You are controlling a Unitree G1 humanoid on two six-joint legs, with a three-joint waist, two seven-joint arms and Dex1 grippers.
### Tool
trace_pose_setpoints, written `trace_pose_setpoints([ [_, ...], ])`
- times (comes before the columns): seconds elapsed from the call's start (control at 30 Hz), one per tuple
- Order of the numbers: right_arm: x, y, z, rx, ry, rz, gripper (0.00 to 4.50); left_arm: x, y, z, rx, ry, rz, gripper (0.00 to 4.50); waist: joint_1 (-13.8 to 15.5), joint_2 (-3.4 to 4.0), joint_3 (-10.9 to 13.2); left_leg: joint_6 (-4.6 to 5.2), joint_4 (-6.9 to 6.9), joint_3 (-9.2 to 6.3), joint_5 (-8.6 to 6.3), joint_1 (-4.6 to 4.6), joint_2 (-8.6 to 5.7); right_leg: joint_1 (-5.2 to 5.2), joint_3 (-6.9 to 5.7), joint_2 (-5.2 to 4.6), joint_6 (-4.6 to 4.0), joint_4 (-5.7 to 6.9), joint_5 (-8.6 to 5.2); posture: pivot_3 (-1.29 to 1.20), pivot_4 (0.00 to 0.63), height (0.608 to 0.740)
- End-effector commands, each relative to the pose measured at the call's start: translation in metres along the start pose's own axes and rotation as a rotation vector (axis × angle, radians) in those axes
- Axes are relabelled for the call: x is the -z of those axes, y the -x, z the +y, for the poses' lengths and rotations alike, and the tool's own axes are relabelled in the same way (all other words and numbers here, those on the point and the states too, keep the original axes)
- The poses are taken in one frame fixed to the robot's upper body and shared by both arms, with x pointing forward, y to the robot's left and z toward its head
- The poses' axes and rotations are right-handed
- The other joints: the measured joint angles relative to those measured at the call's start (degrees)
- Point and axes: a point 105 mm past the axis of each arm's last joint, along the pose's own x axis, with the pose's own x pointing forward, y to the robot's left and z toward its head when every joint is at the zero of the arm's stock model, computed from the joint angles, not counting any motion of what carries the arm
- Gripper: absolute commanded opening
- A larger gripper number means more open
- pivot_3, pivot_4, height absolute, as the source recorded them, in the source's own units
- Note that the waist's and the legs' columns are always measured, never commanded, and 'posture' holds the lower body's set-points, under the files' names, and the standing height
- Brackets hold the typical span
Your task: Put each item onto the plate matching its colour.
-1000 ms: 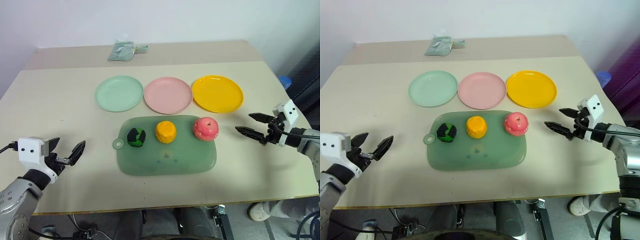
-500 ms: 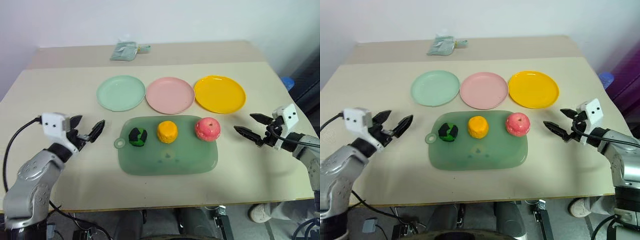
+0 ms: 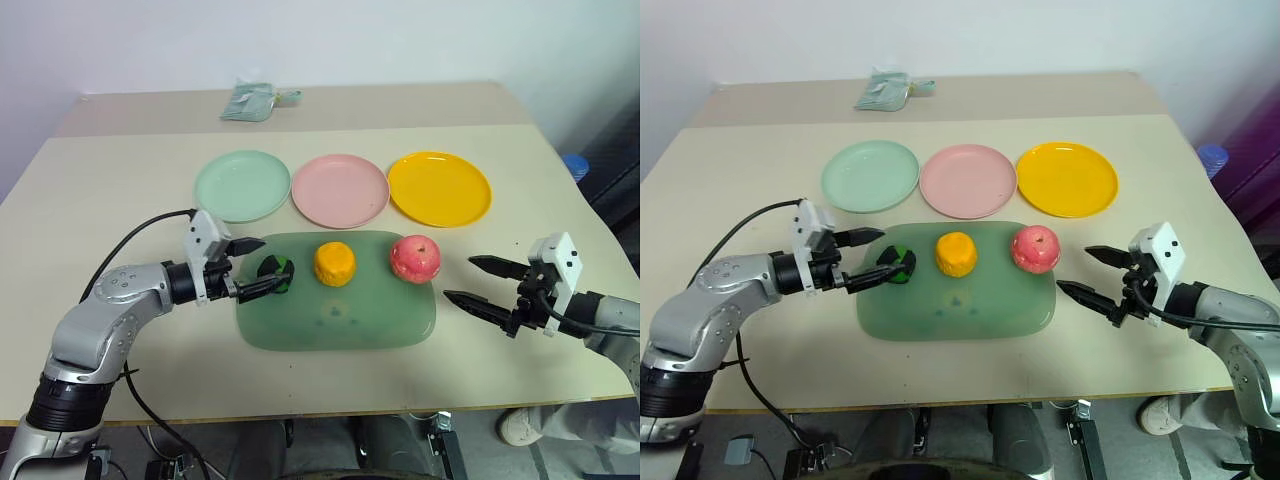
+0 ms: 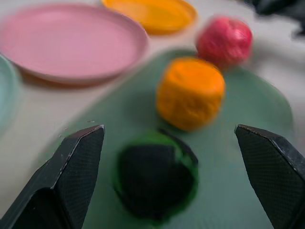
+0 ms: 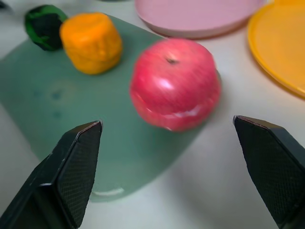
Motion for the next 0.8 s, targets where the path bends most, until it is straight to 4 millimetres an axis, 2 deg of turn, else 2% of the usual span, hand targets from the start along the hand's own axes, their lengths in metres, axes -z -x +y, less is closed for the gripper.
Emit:
trace_pose_setpoints([
  [0.03, -0.011, -0.004, 0.003, -0.012, 0.031, -0.040, 4.48, 0.009, -0.012, 0.005, -0.014, -0.090, 0.074, 4.50, 0.15, -0.02, 0.01, 0.00, 0.02, 0.01, 0.00, -0.01, -0.02, 0.00, 0.00, 0.00, 0.00, 0.00, 0.00, 0.00, 0.150, 0.740],
  [0.13, -0.012, -0.006, 0.001, -0.006, 0.038, -0.045, 4.48, 0.015, -0.019, 0.004, 0.002, -0.085, 0.076, 4.50, 0.15, -0.02, 0.01, 0.00, 0.02, -0.01, 0.00, -0.03, -0.04, -0.01, 0.00, -0.03, 0.01, -0.01, 0.00, 0.00, 0.150, 0.740],
  [0.17, -0.013, -0.006, 0.001, -0.006, 0.040, -0.047, 4.50, 0.015, -0.020, 0.006, -0.009, -0.072, 0.066, 3.95, 0.15, -0.02, 0.01, 0.00, 0.02, -0.01, 0.00, -0.04, -0.03, -0.02, 0.00, -0.02, 0.01, -0.01, 0.00, 0.00, 0.150, 0.740],
  [0.2, -0.013, -0.006, 0.001, -0.007, 0.042, -0.049, 4.50, 0.015, -0.021, 0.008, -0.021, -0.063, 0.058, 3.63, 0.16, -0.02, 0.01, 0.00, 0.02, -0.02, 0.00, -0.06, -0.01, -0.04, -0.01, -0.03, 0.01, -0.01, 0.00, 0.00, 0.150, 0.740],
  [0.27, -0.014, -0.007, 0.001, -0.011, 0.045, -0.052, 4.50, 0.014, -0.019, 0.012, -0.047, -0.058, 0.045, 2.70, 0.17, -0.02, 0.01, 0.00, 0.03, -0.03, 0.00, -0.07, 0.00, -0.04, -0.02, -0.03, 0.01, 0.00, 0.00, 0.00, 0.150, 0.740],
  [0.37, -0.015, -0.007, 0.002, -0.015, 0.049, -0.054, 4.50, 0.009, -0.014, 0.017, -0.082, -0.037, 0.006, 2.70, 0.15, -0.02, 0.01, 0.00, 0.04, -0.04, 0.00, -0.07, 0.00, -0.04, -0.02, -0.03, 0.01, 0.01, 0.00, 0.00, 0.150, 0.740],
  [0.47, -0.015, -0.007, 0.003, -0.020, 0.054, -0.055, 4.50, -0.014, 0.003, 0.039, -0.213, 0.036, -0.154, 2.70, 0.17, -0.02, 0.01, 0.00, 0.04, -0.08, 0.00, -0.08, 0.04, -0.04, -0.03, -0.04, 0.01, 0.01, 0.00, 0.00, 0.150, 0.740],
  [0.53, -0.020, -0.010, 0.005, -0.031, 0.062, -0.071, 4.50, -0.024, 0.008, 0.064, -0.360, 0.052, -0.195, 2.70, 0.17, -0.02, 0.01, 0.00, 0.04, -0.11, 0.00, -0.07, 0.09, -0.04, -0.05, -0.04, 0.01, 0.01, 0.00, 0.00, 0.150, 0.740],
  [0.6, -0.025, -0.014, 0.008, -0.046, 0.071, -0.093, 4.50, -0.029, 0.007, 0.090, -0.520, 0.014, -0.168, 2.70, 0.27, -0.04, 0.01, 0.00, 0.09, -0.11, 0.00, -0.07, 0.02, -0.03, -0.07, -0.03, 0.02, 0.05, 0.00, 0.00, 0.150, 0.740],
  [0.7, -0.031, -0.021, 0.010, -0.064, 0.084, -0.114, 4.50, -0.031, 0.000, 0.123, -0.680, 0.053, -0.124, 2.70, 0.36, -0.06, 0.00, 0.00, 0.15, -0.09, 0.00, -0.08, -0.11, 0.05, -0.17, -0.06, 0.03, 0.04, 0.01, 0.00, 0.150, 0.740],
  [0.8, -0.035, -0.028, 0.012, -0.076, 0.095, -0.129, 4.50, -0.035, -0.010, 0.143, -0.730, 0.123, -0.137, 2.70, 0.31, -0.09, 0.01, 0.01, 0.15, -0.11, 0.00, -0.16, -0.14, -0.01, -0.20, -0.07, 0.06, 0.01, 0.00, 0.00, 0.150, 0.740],
])
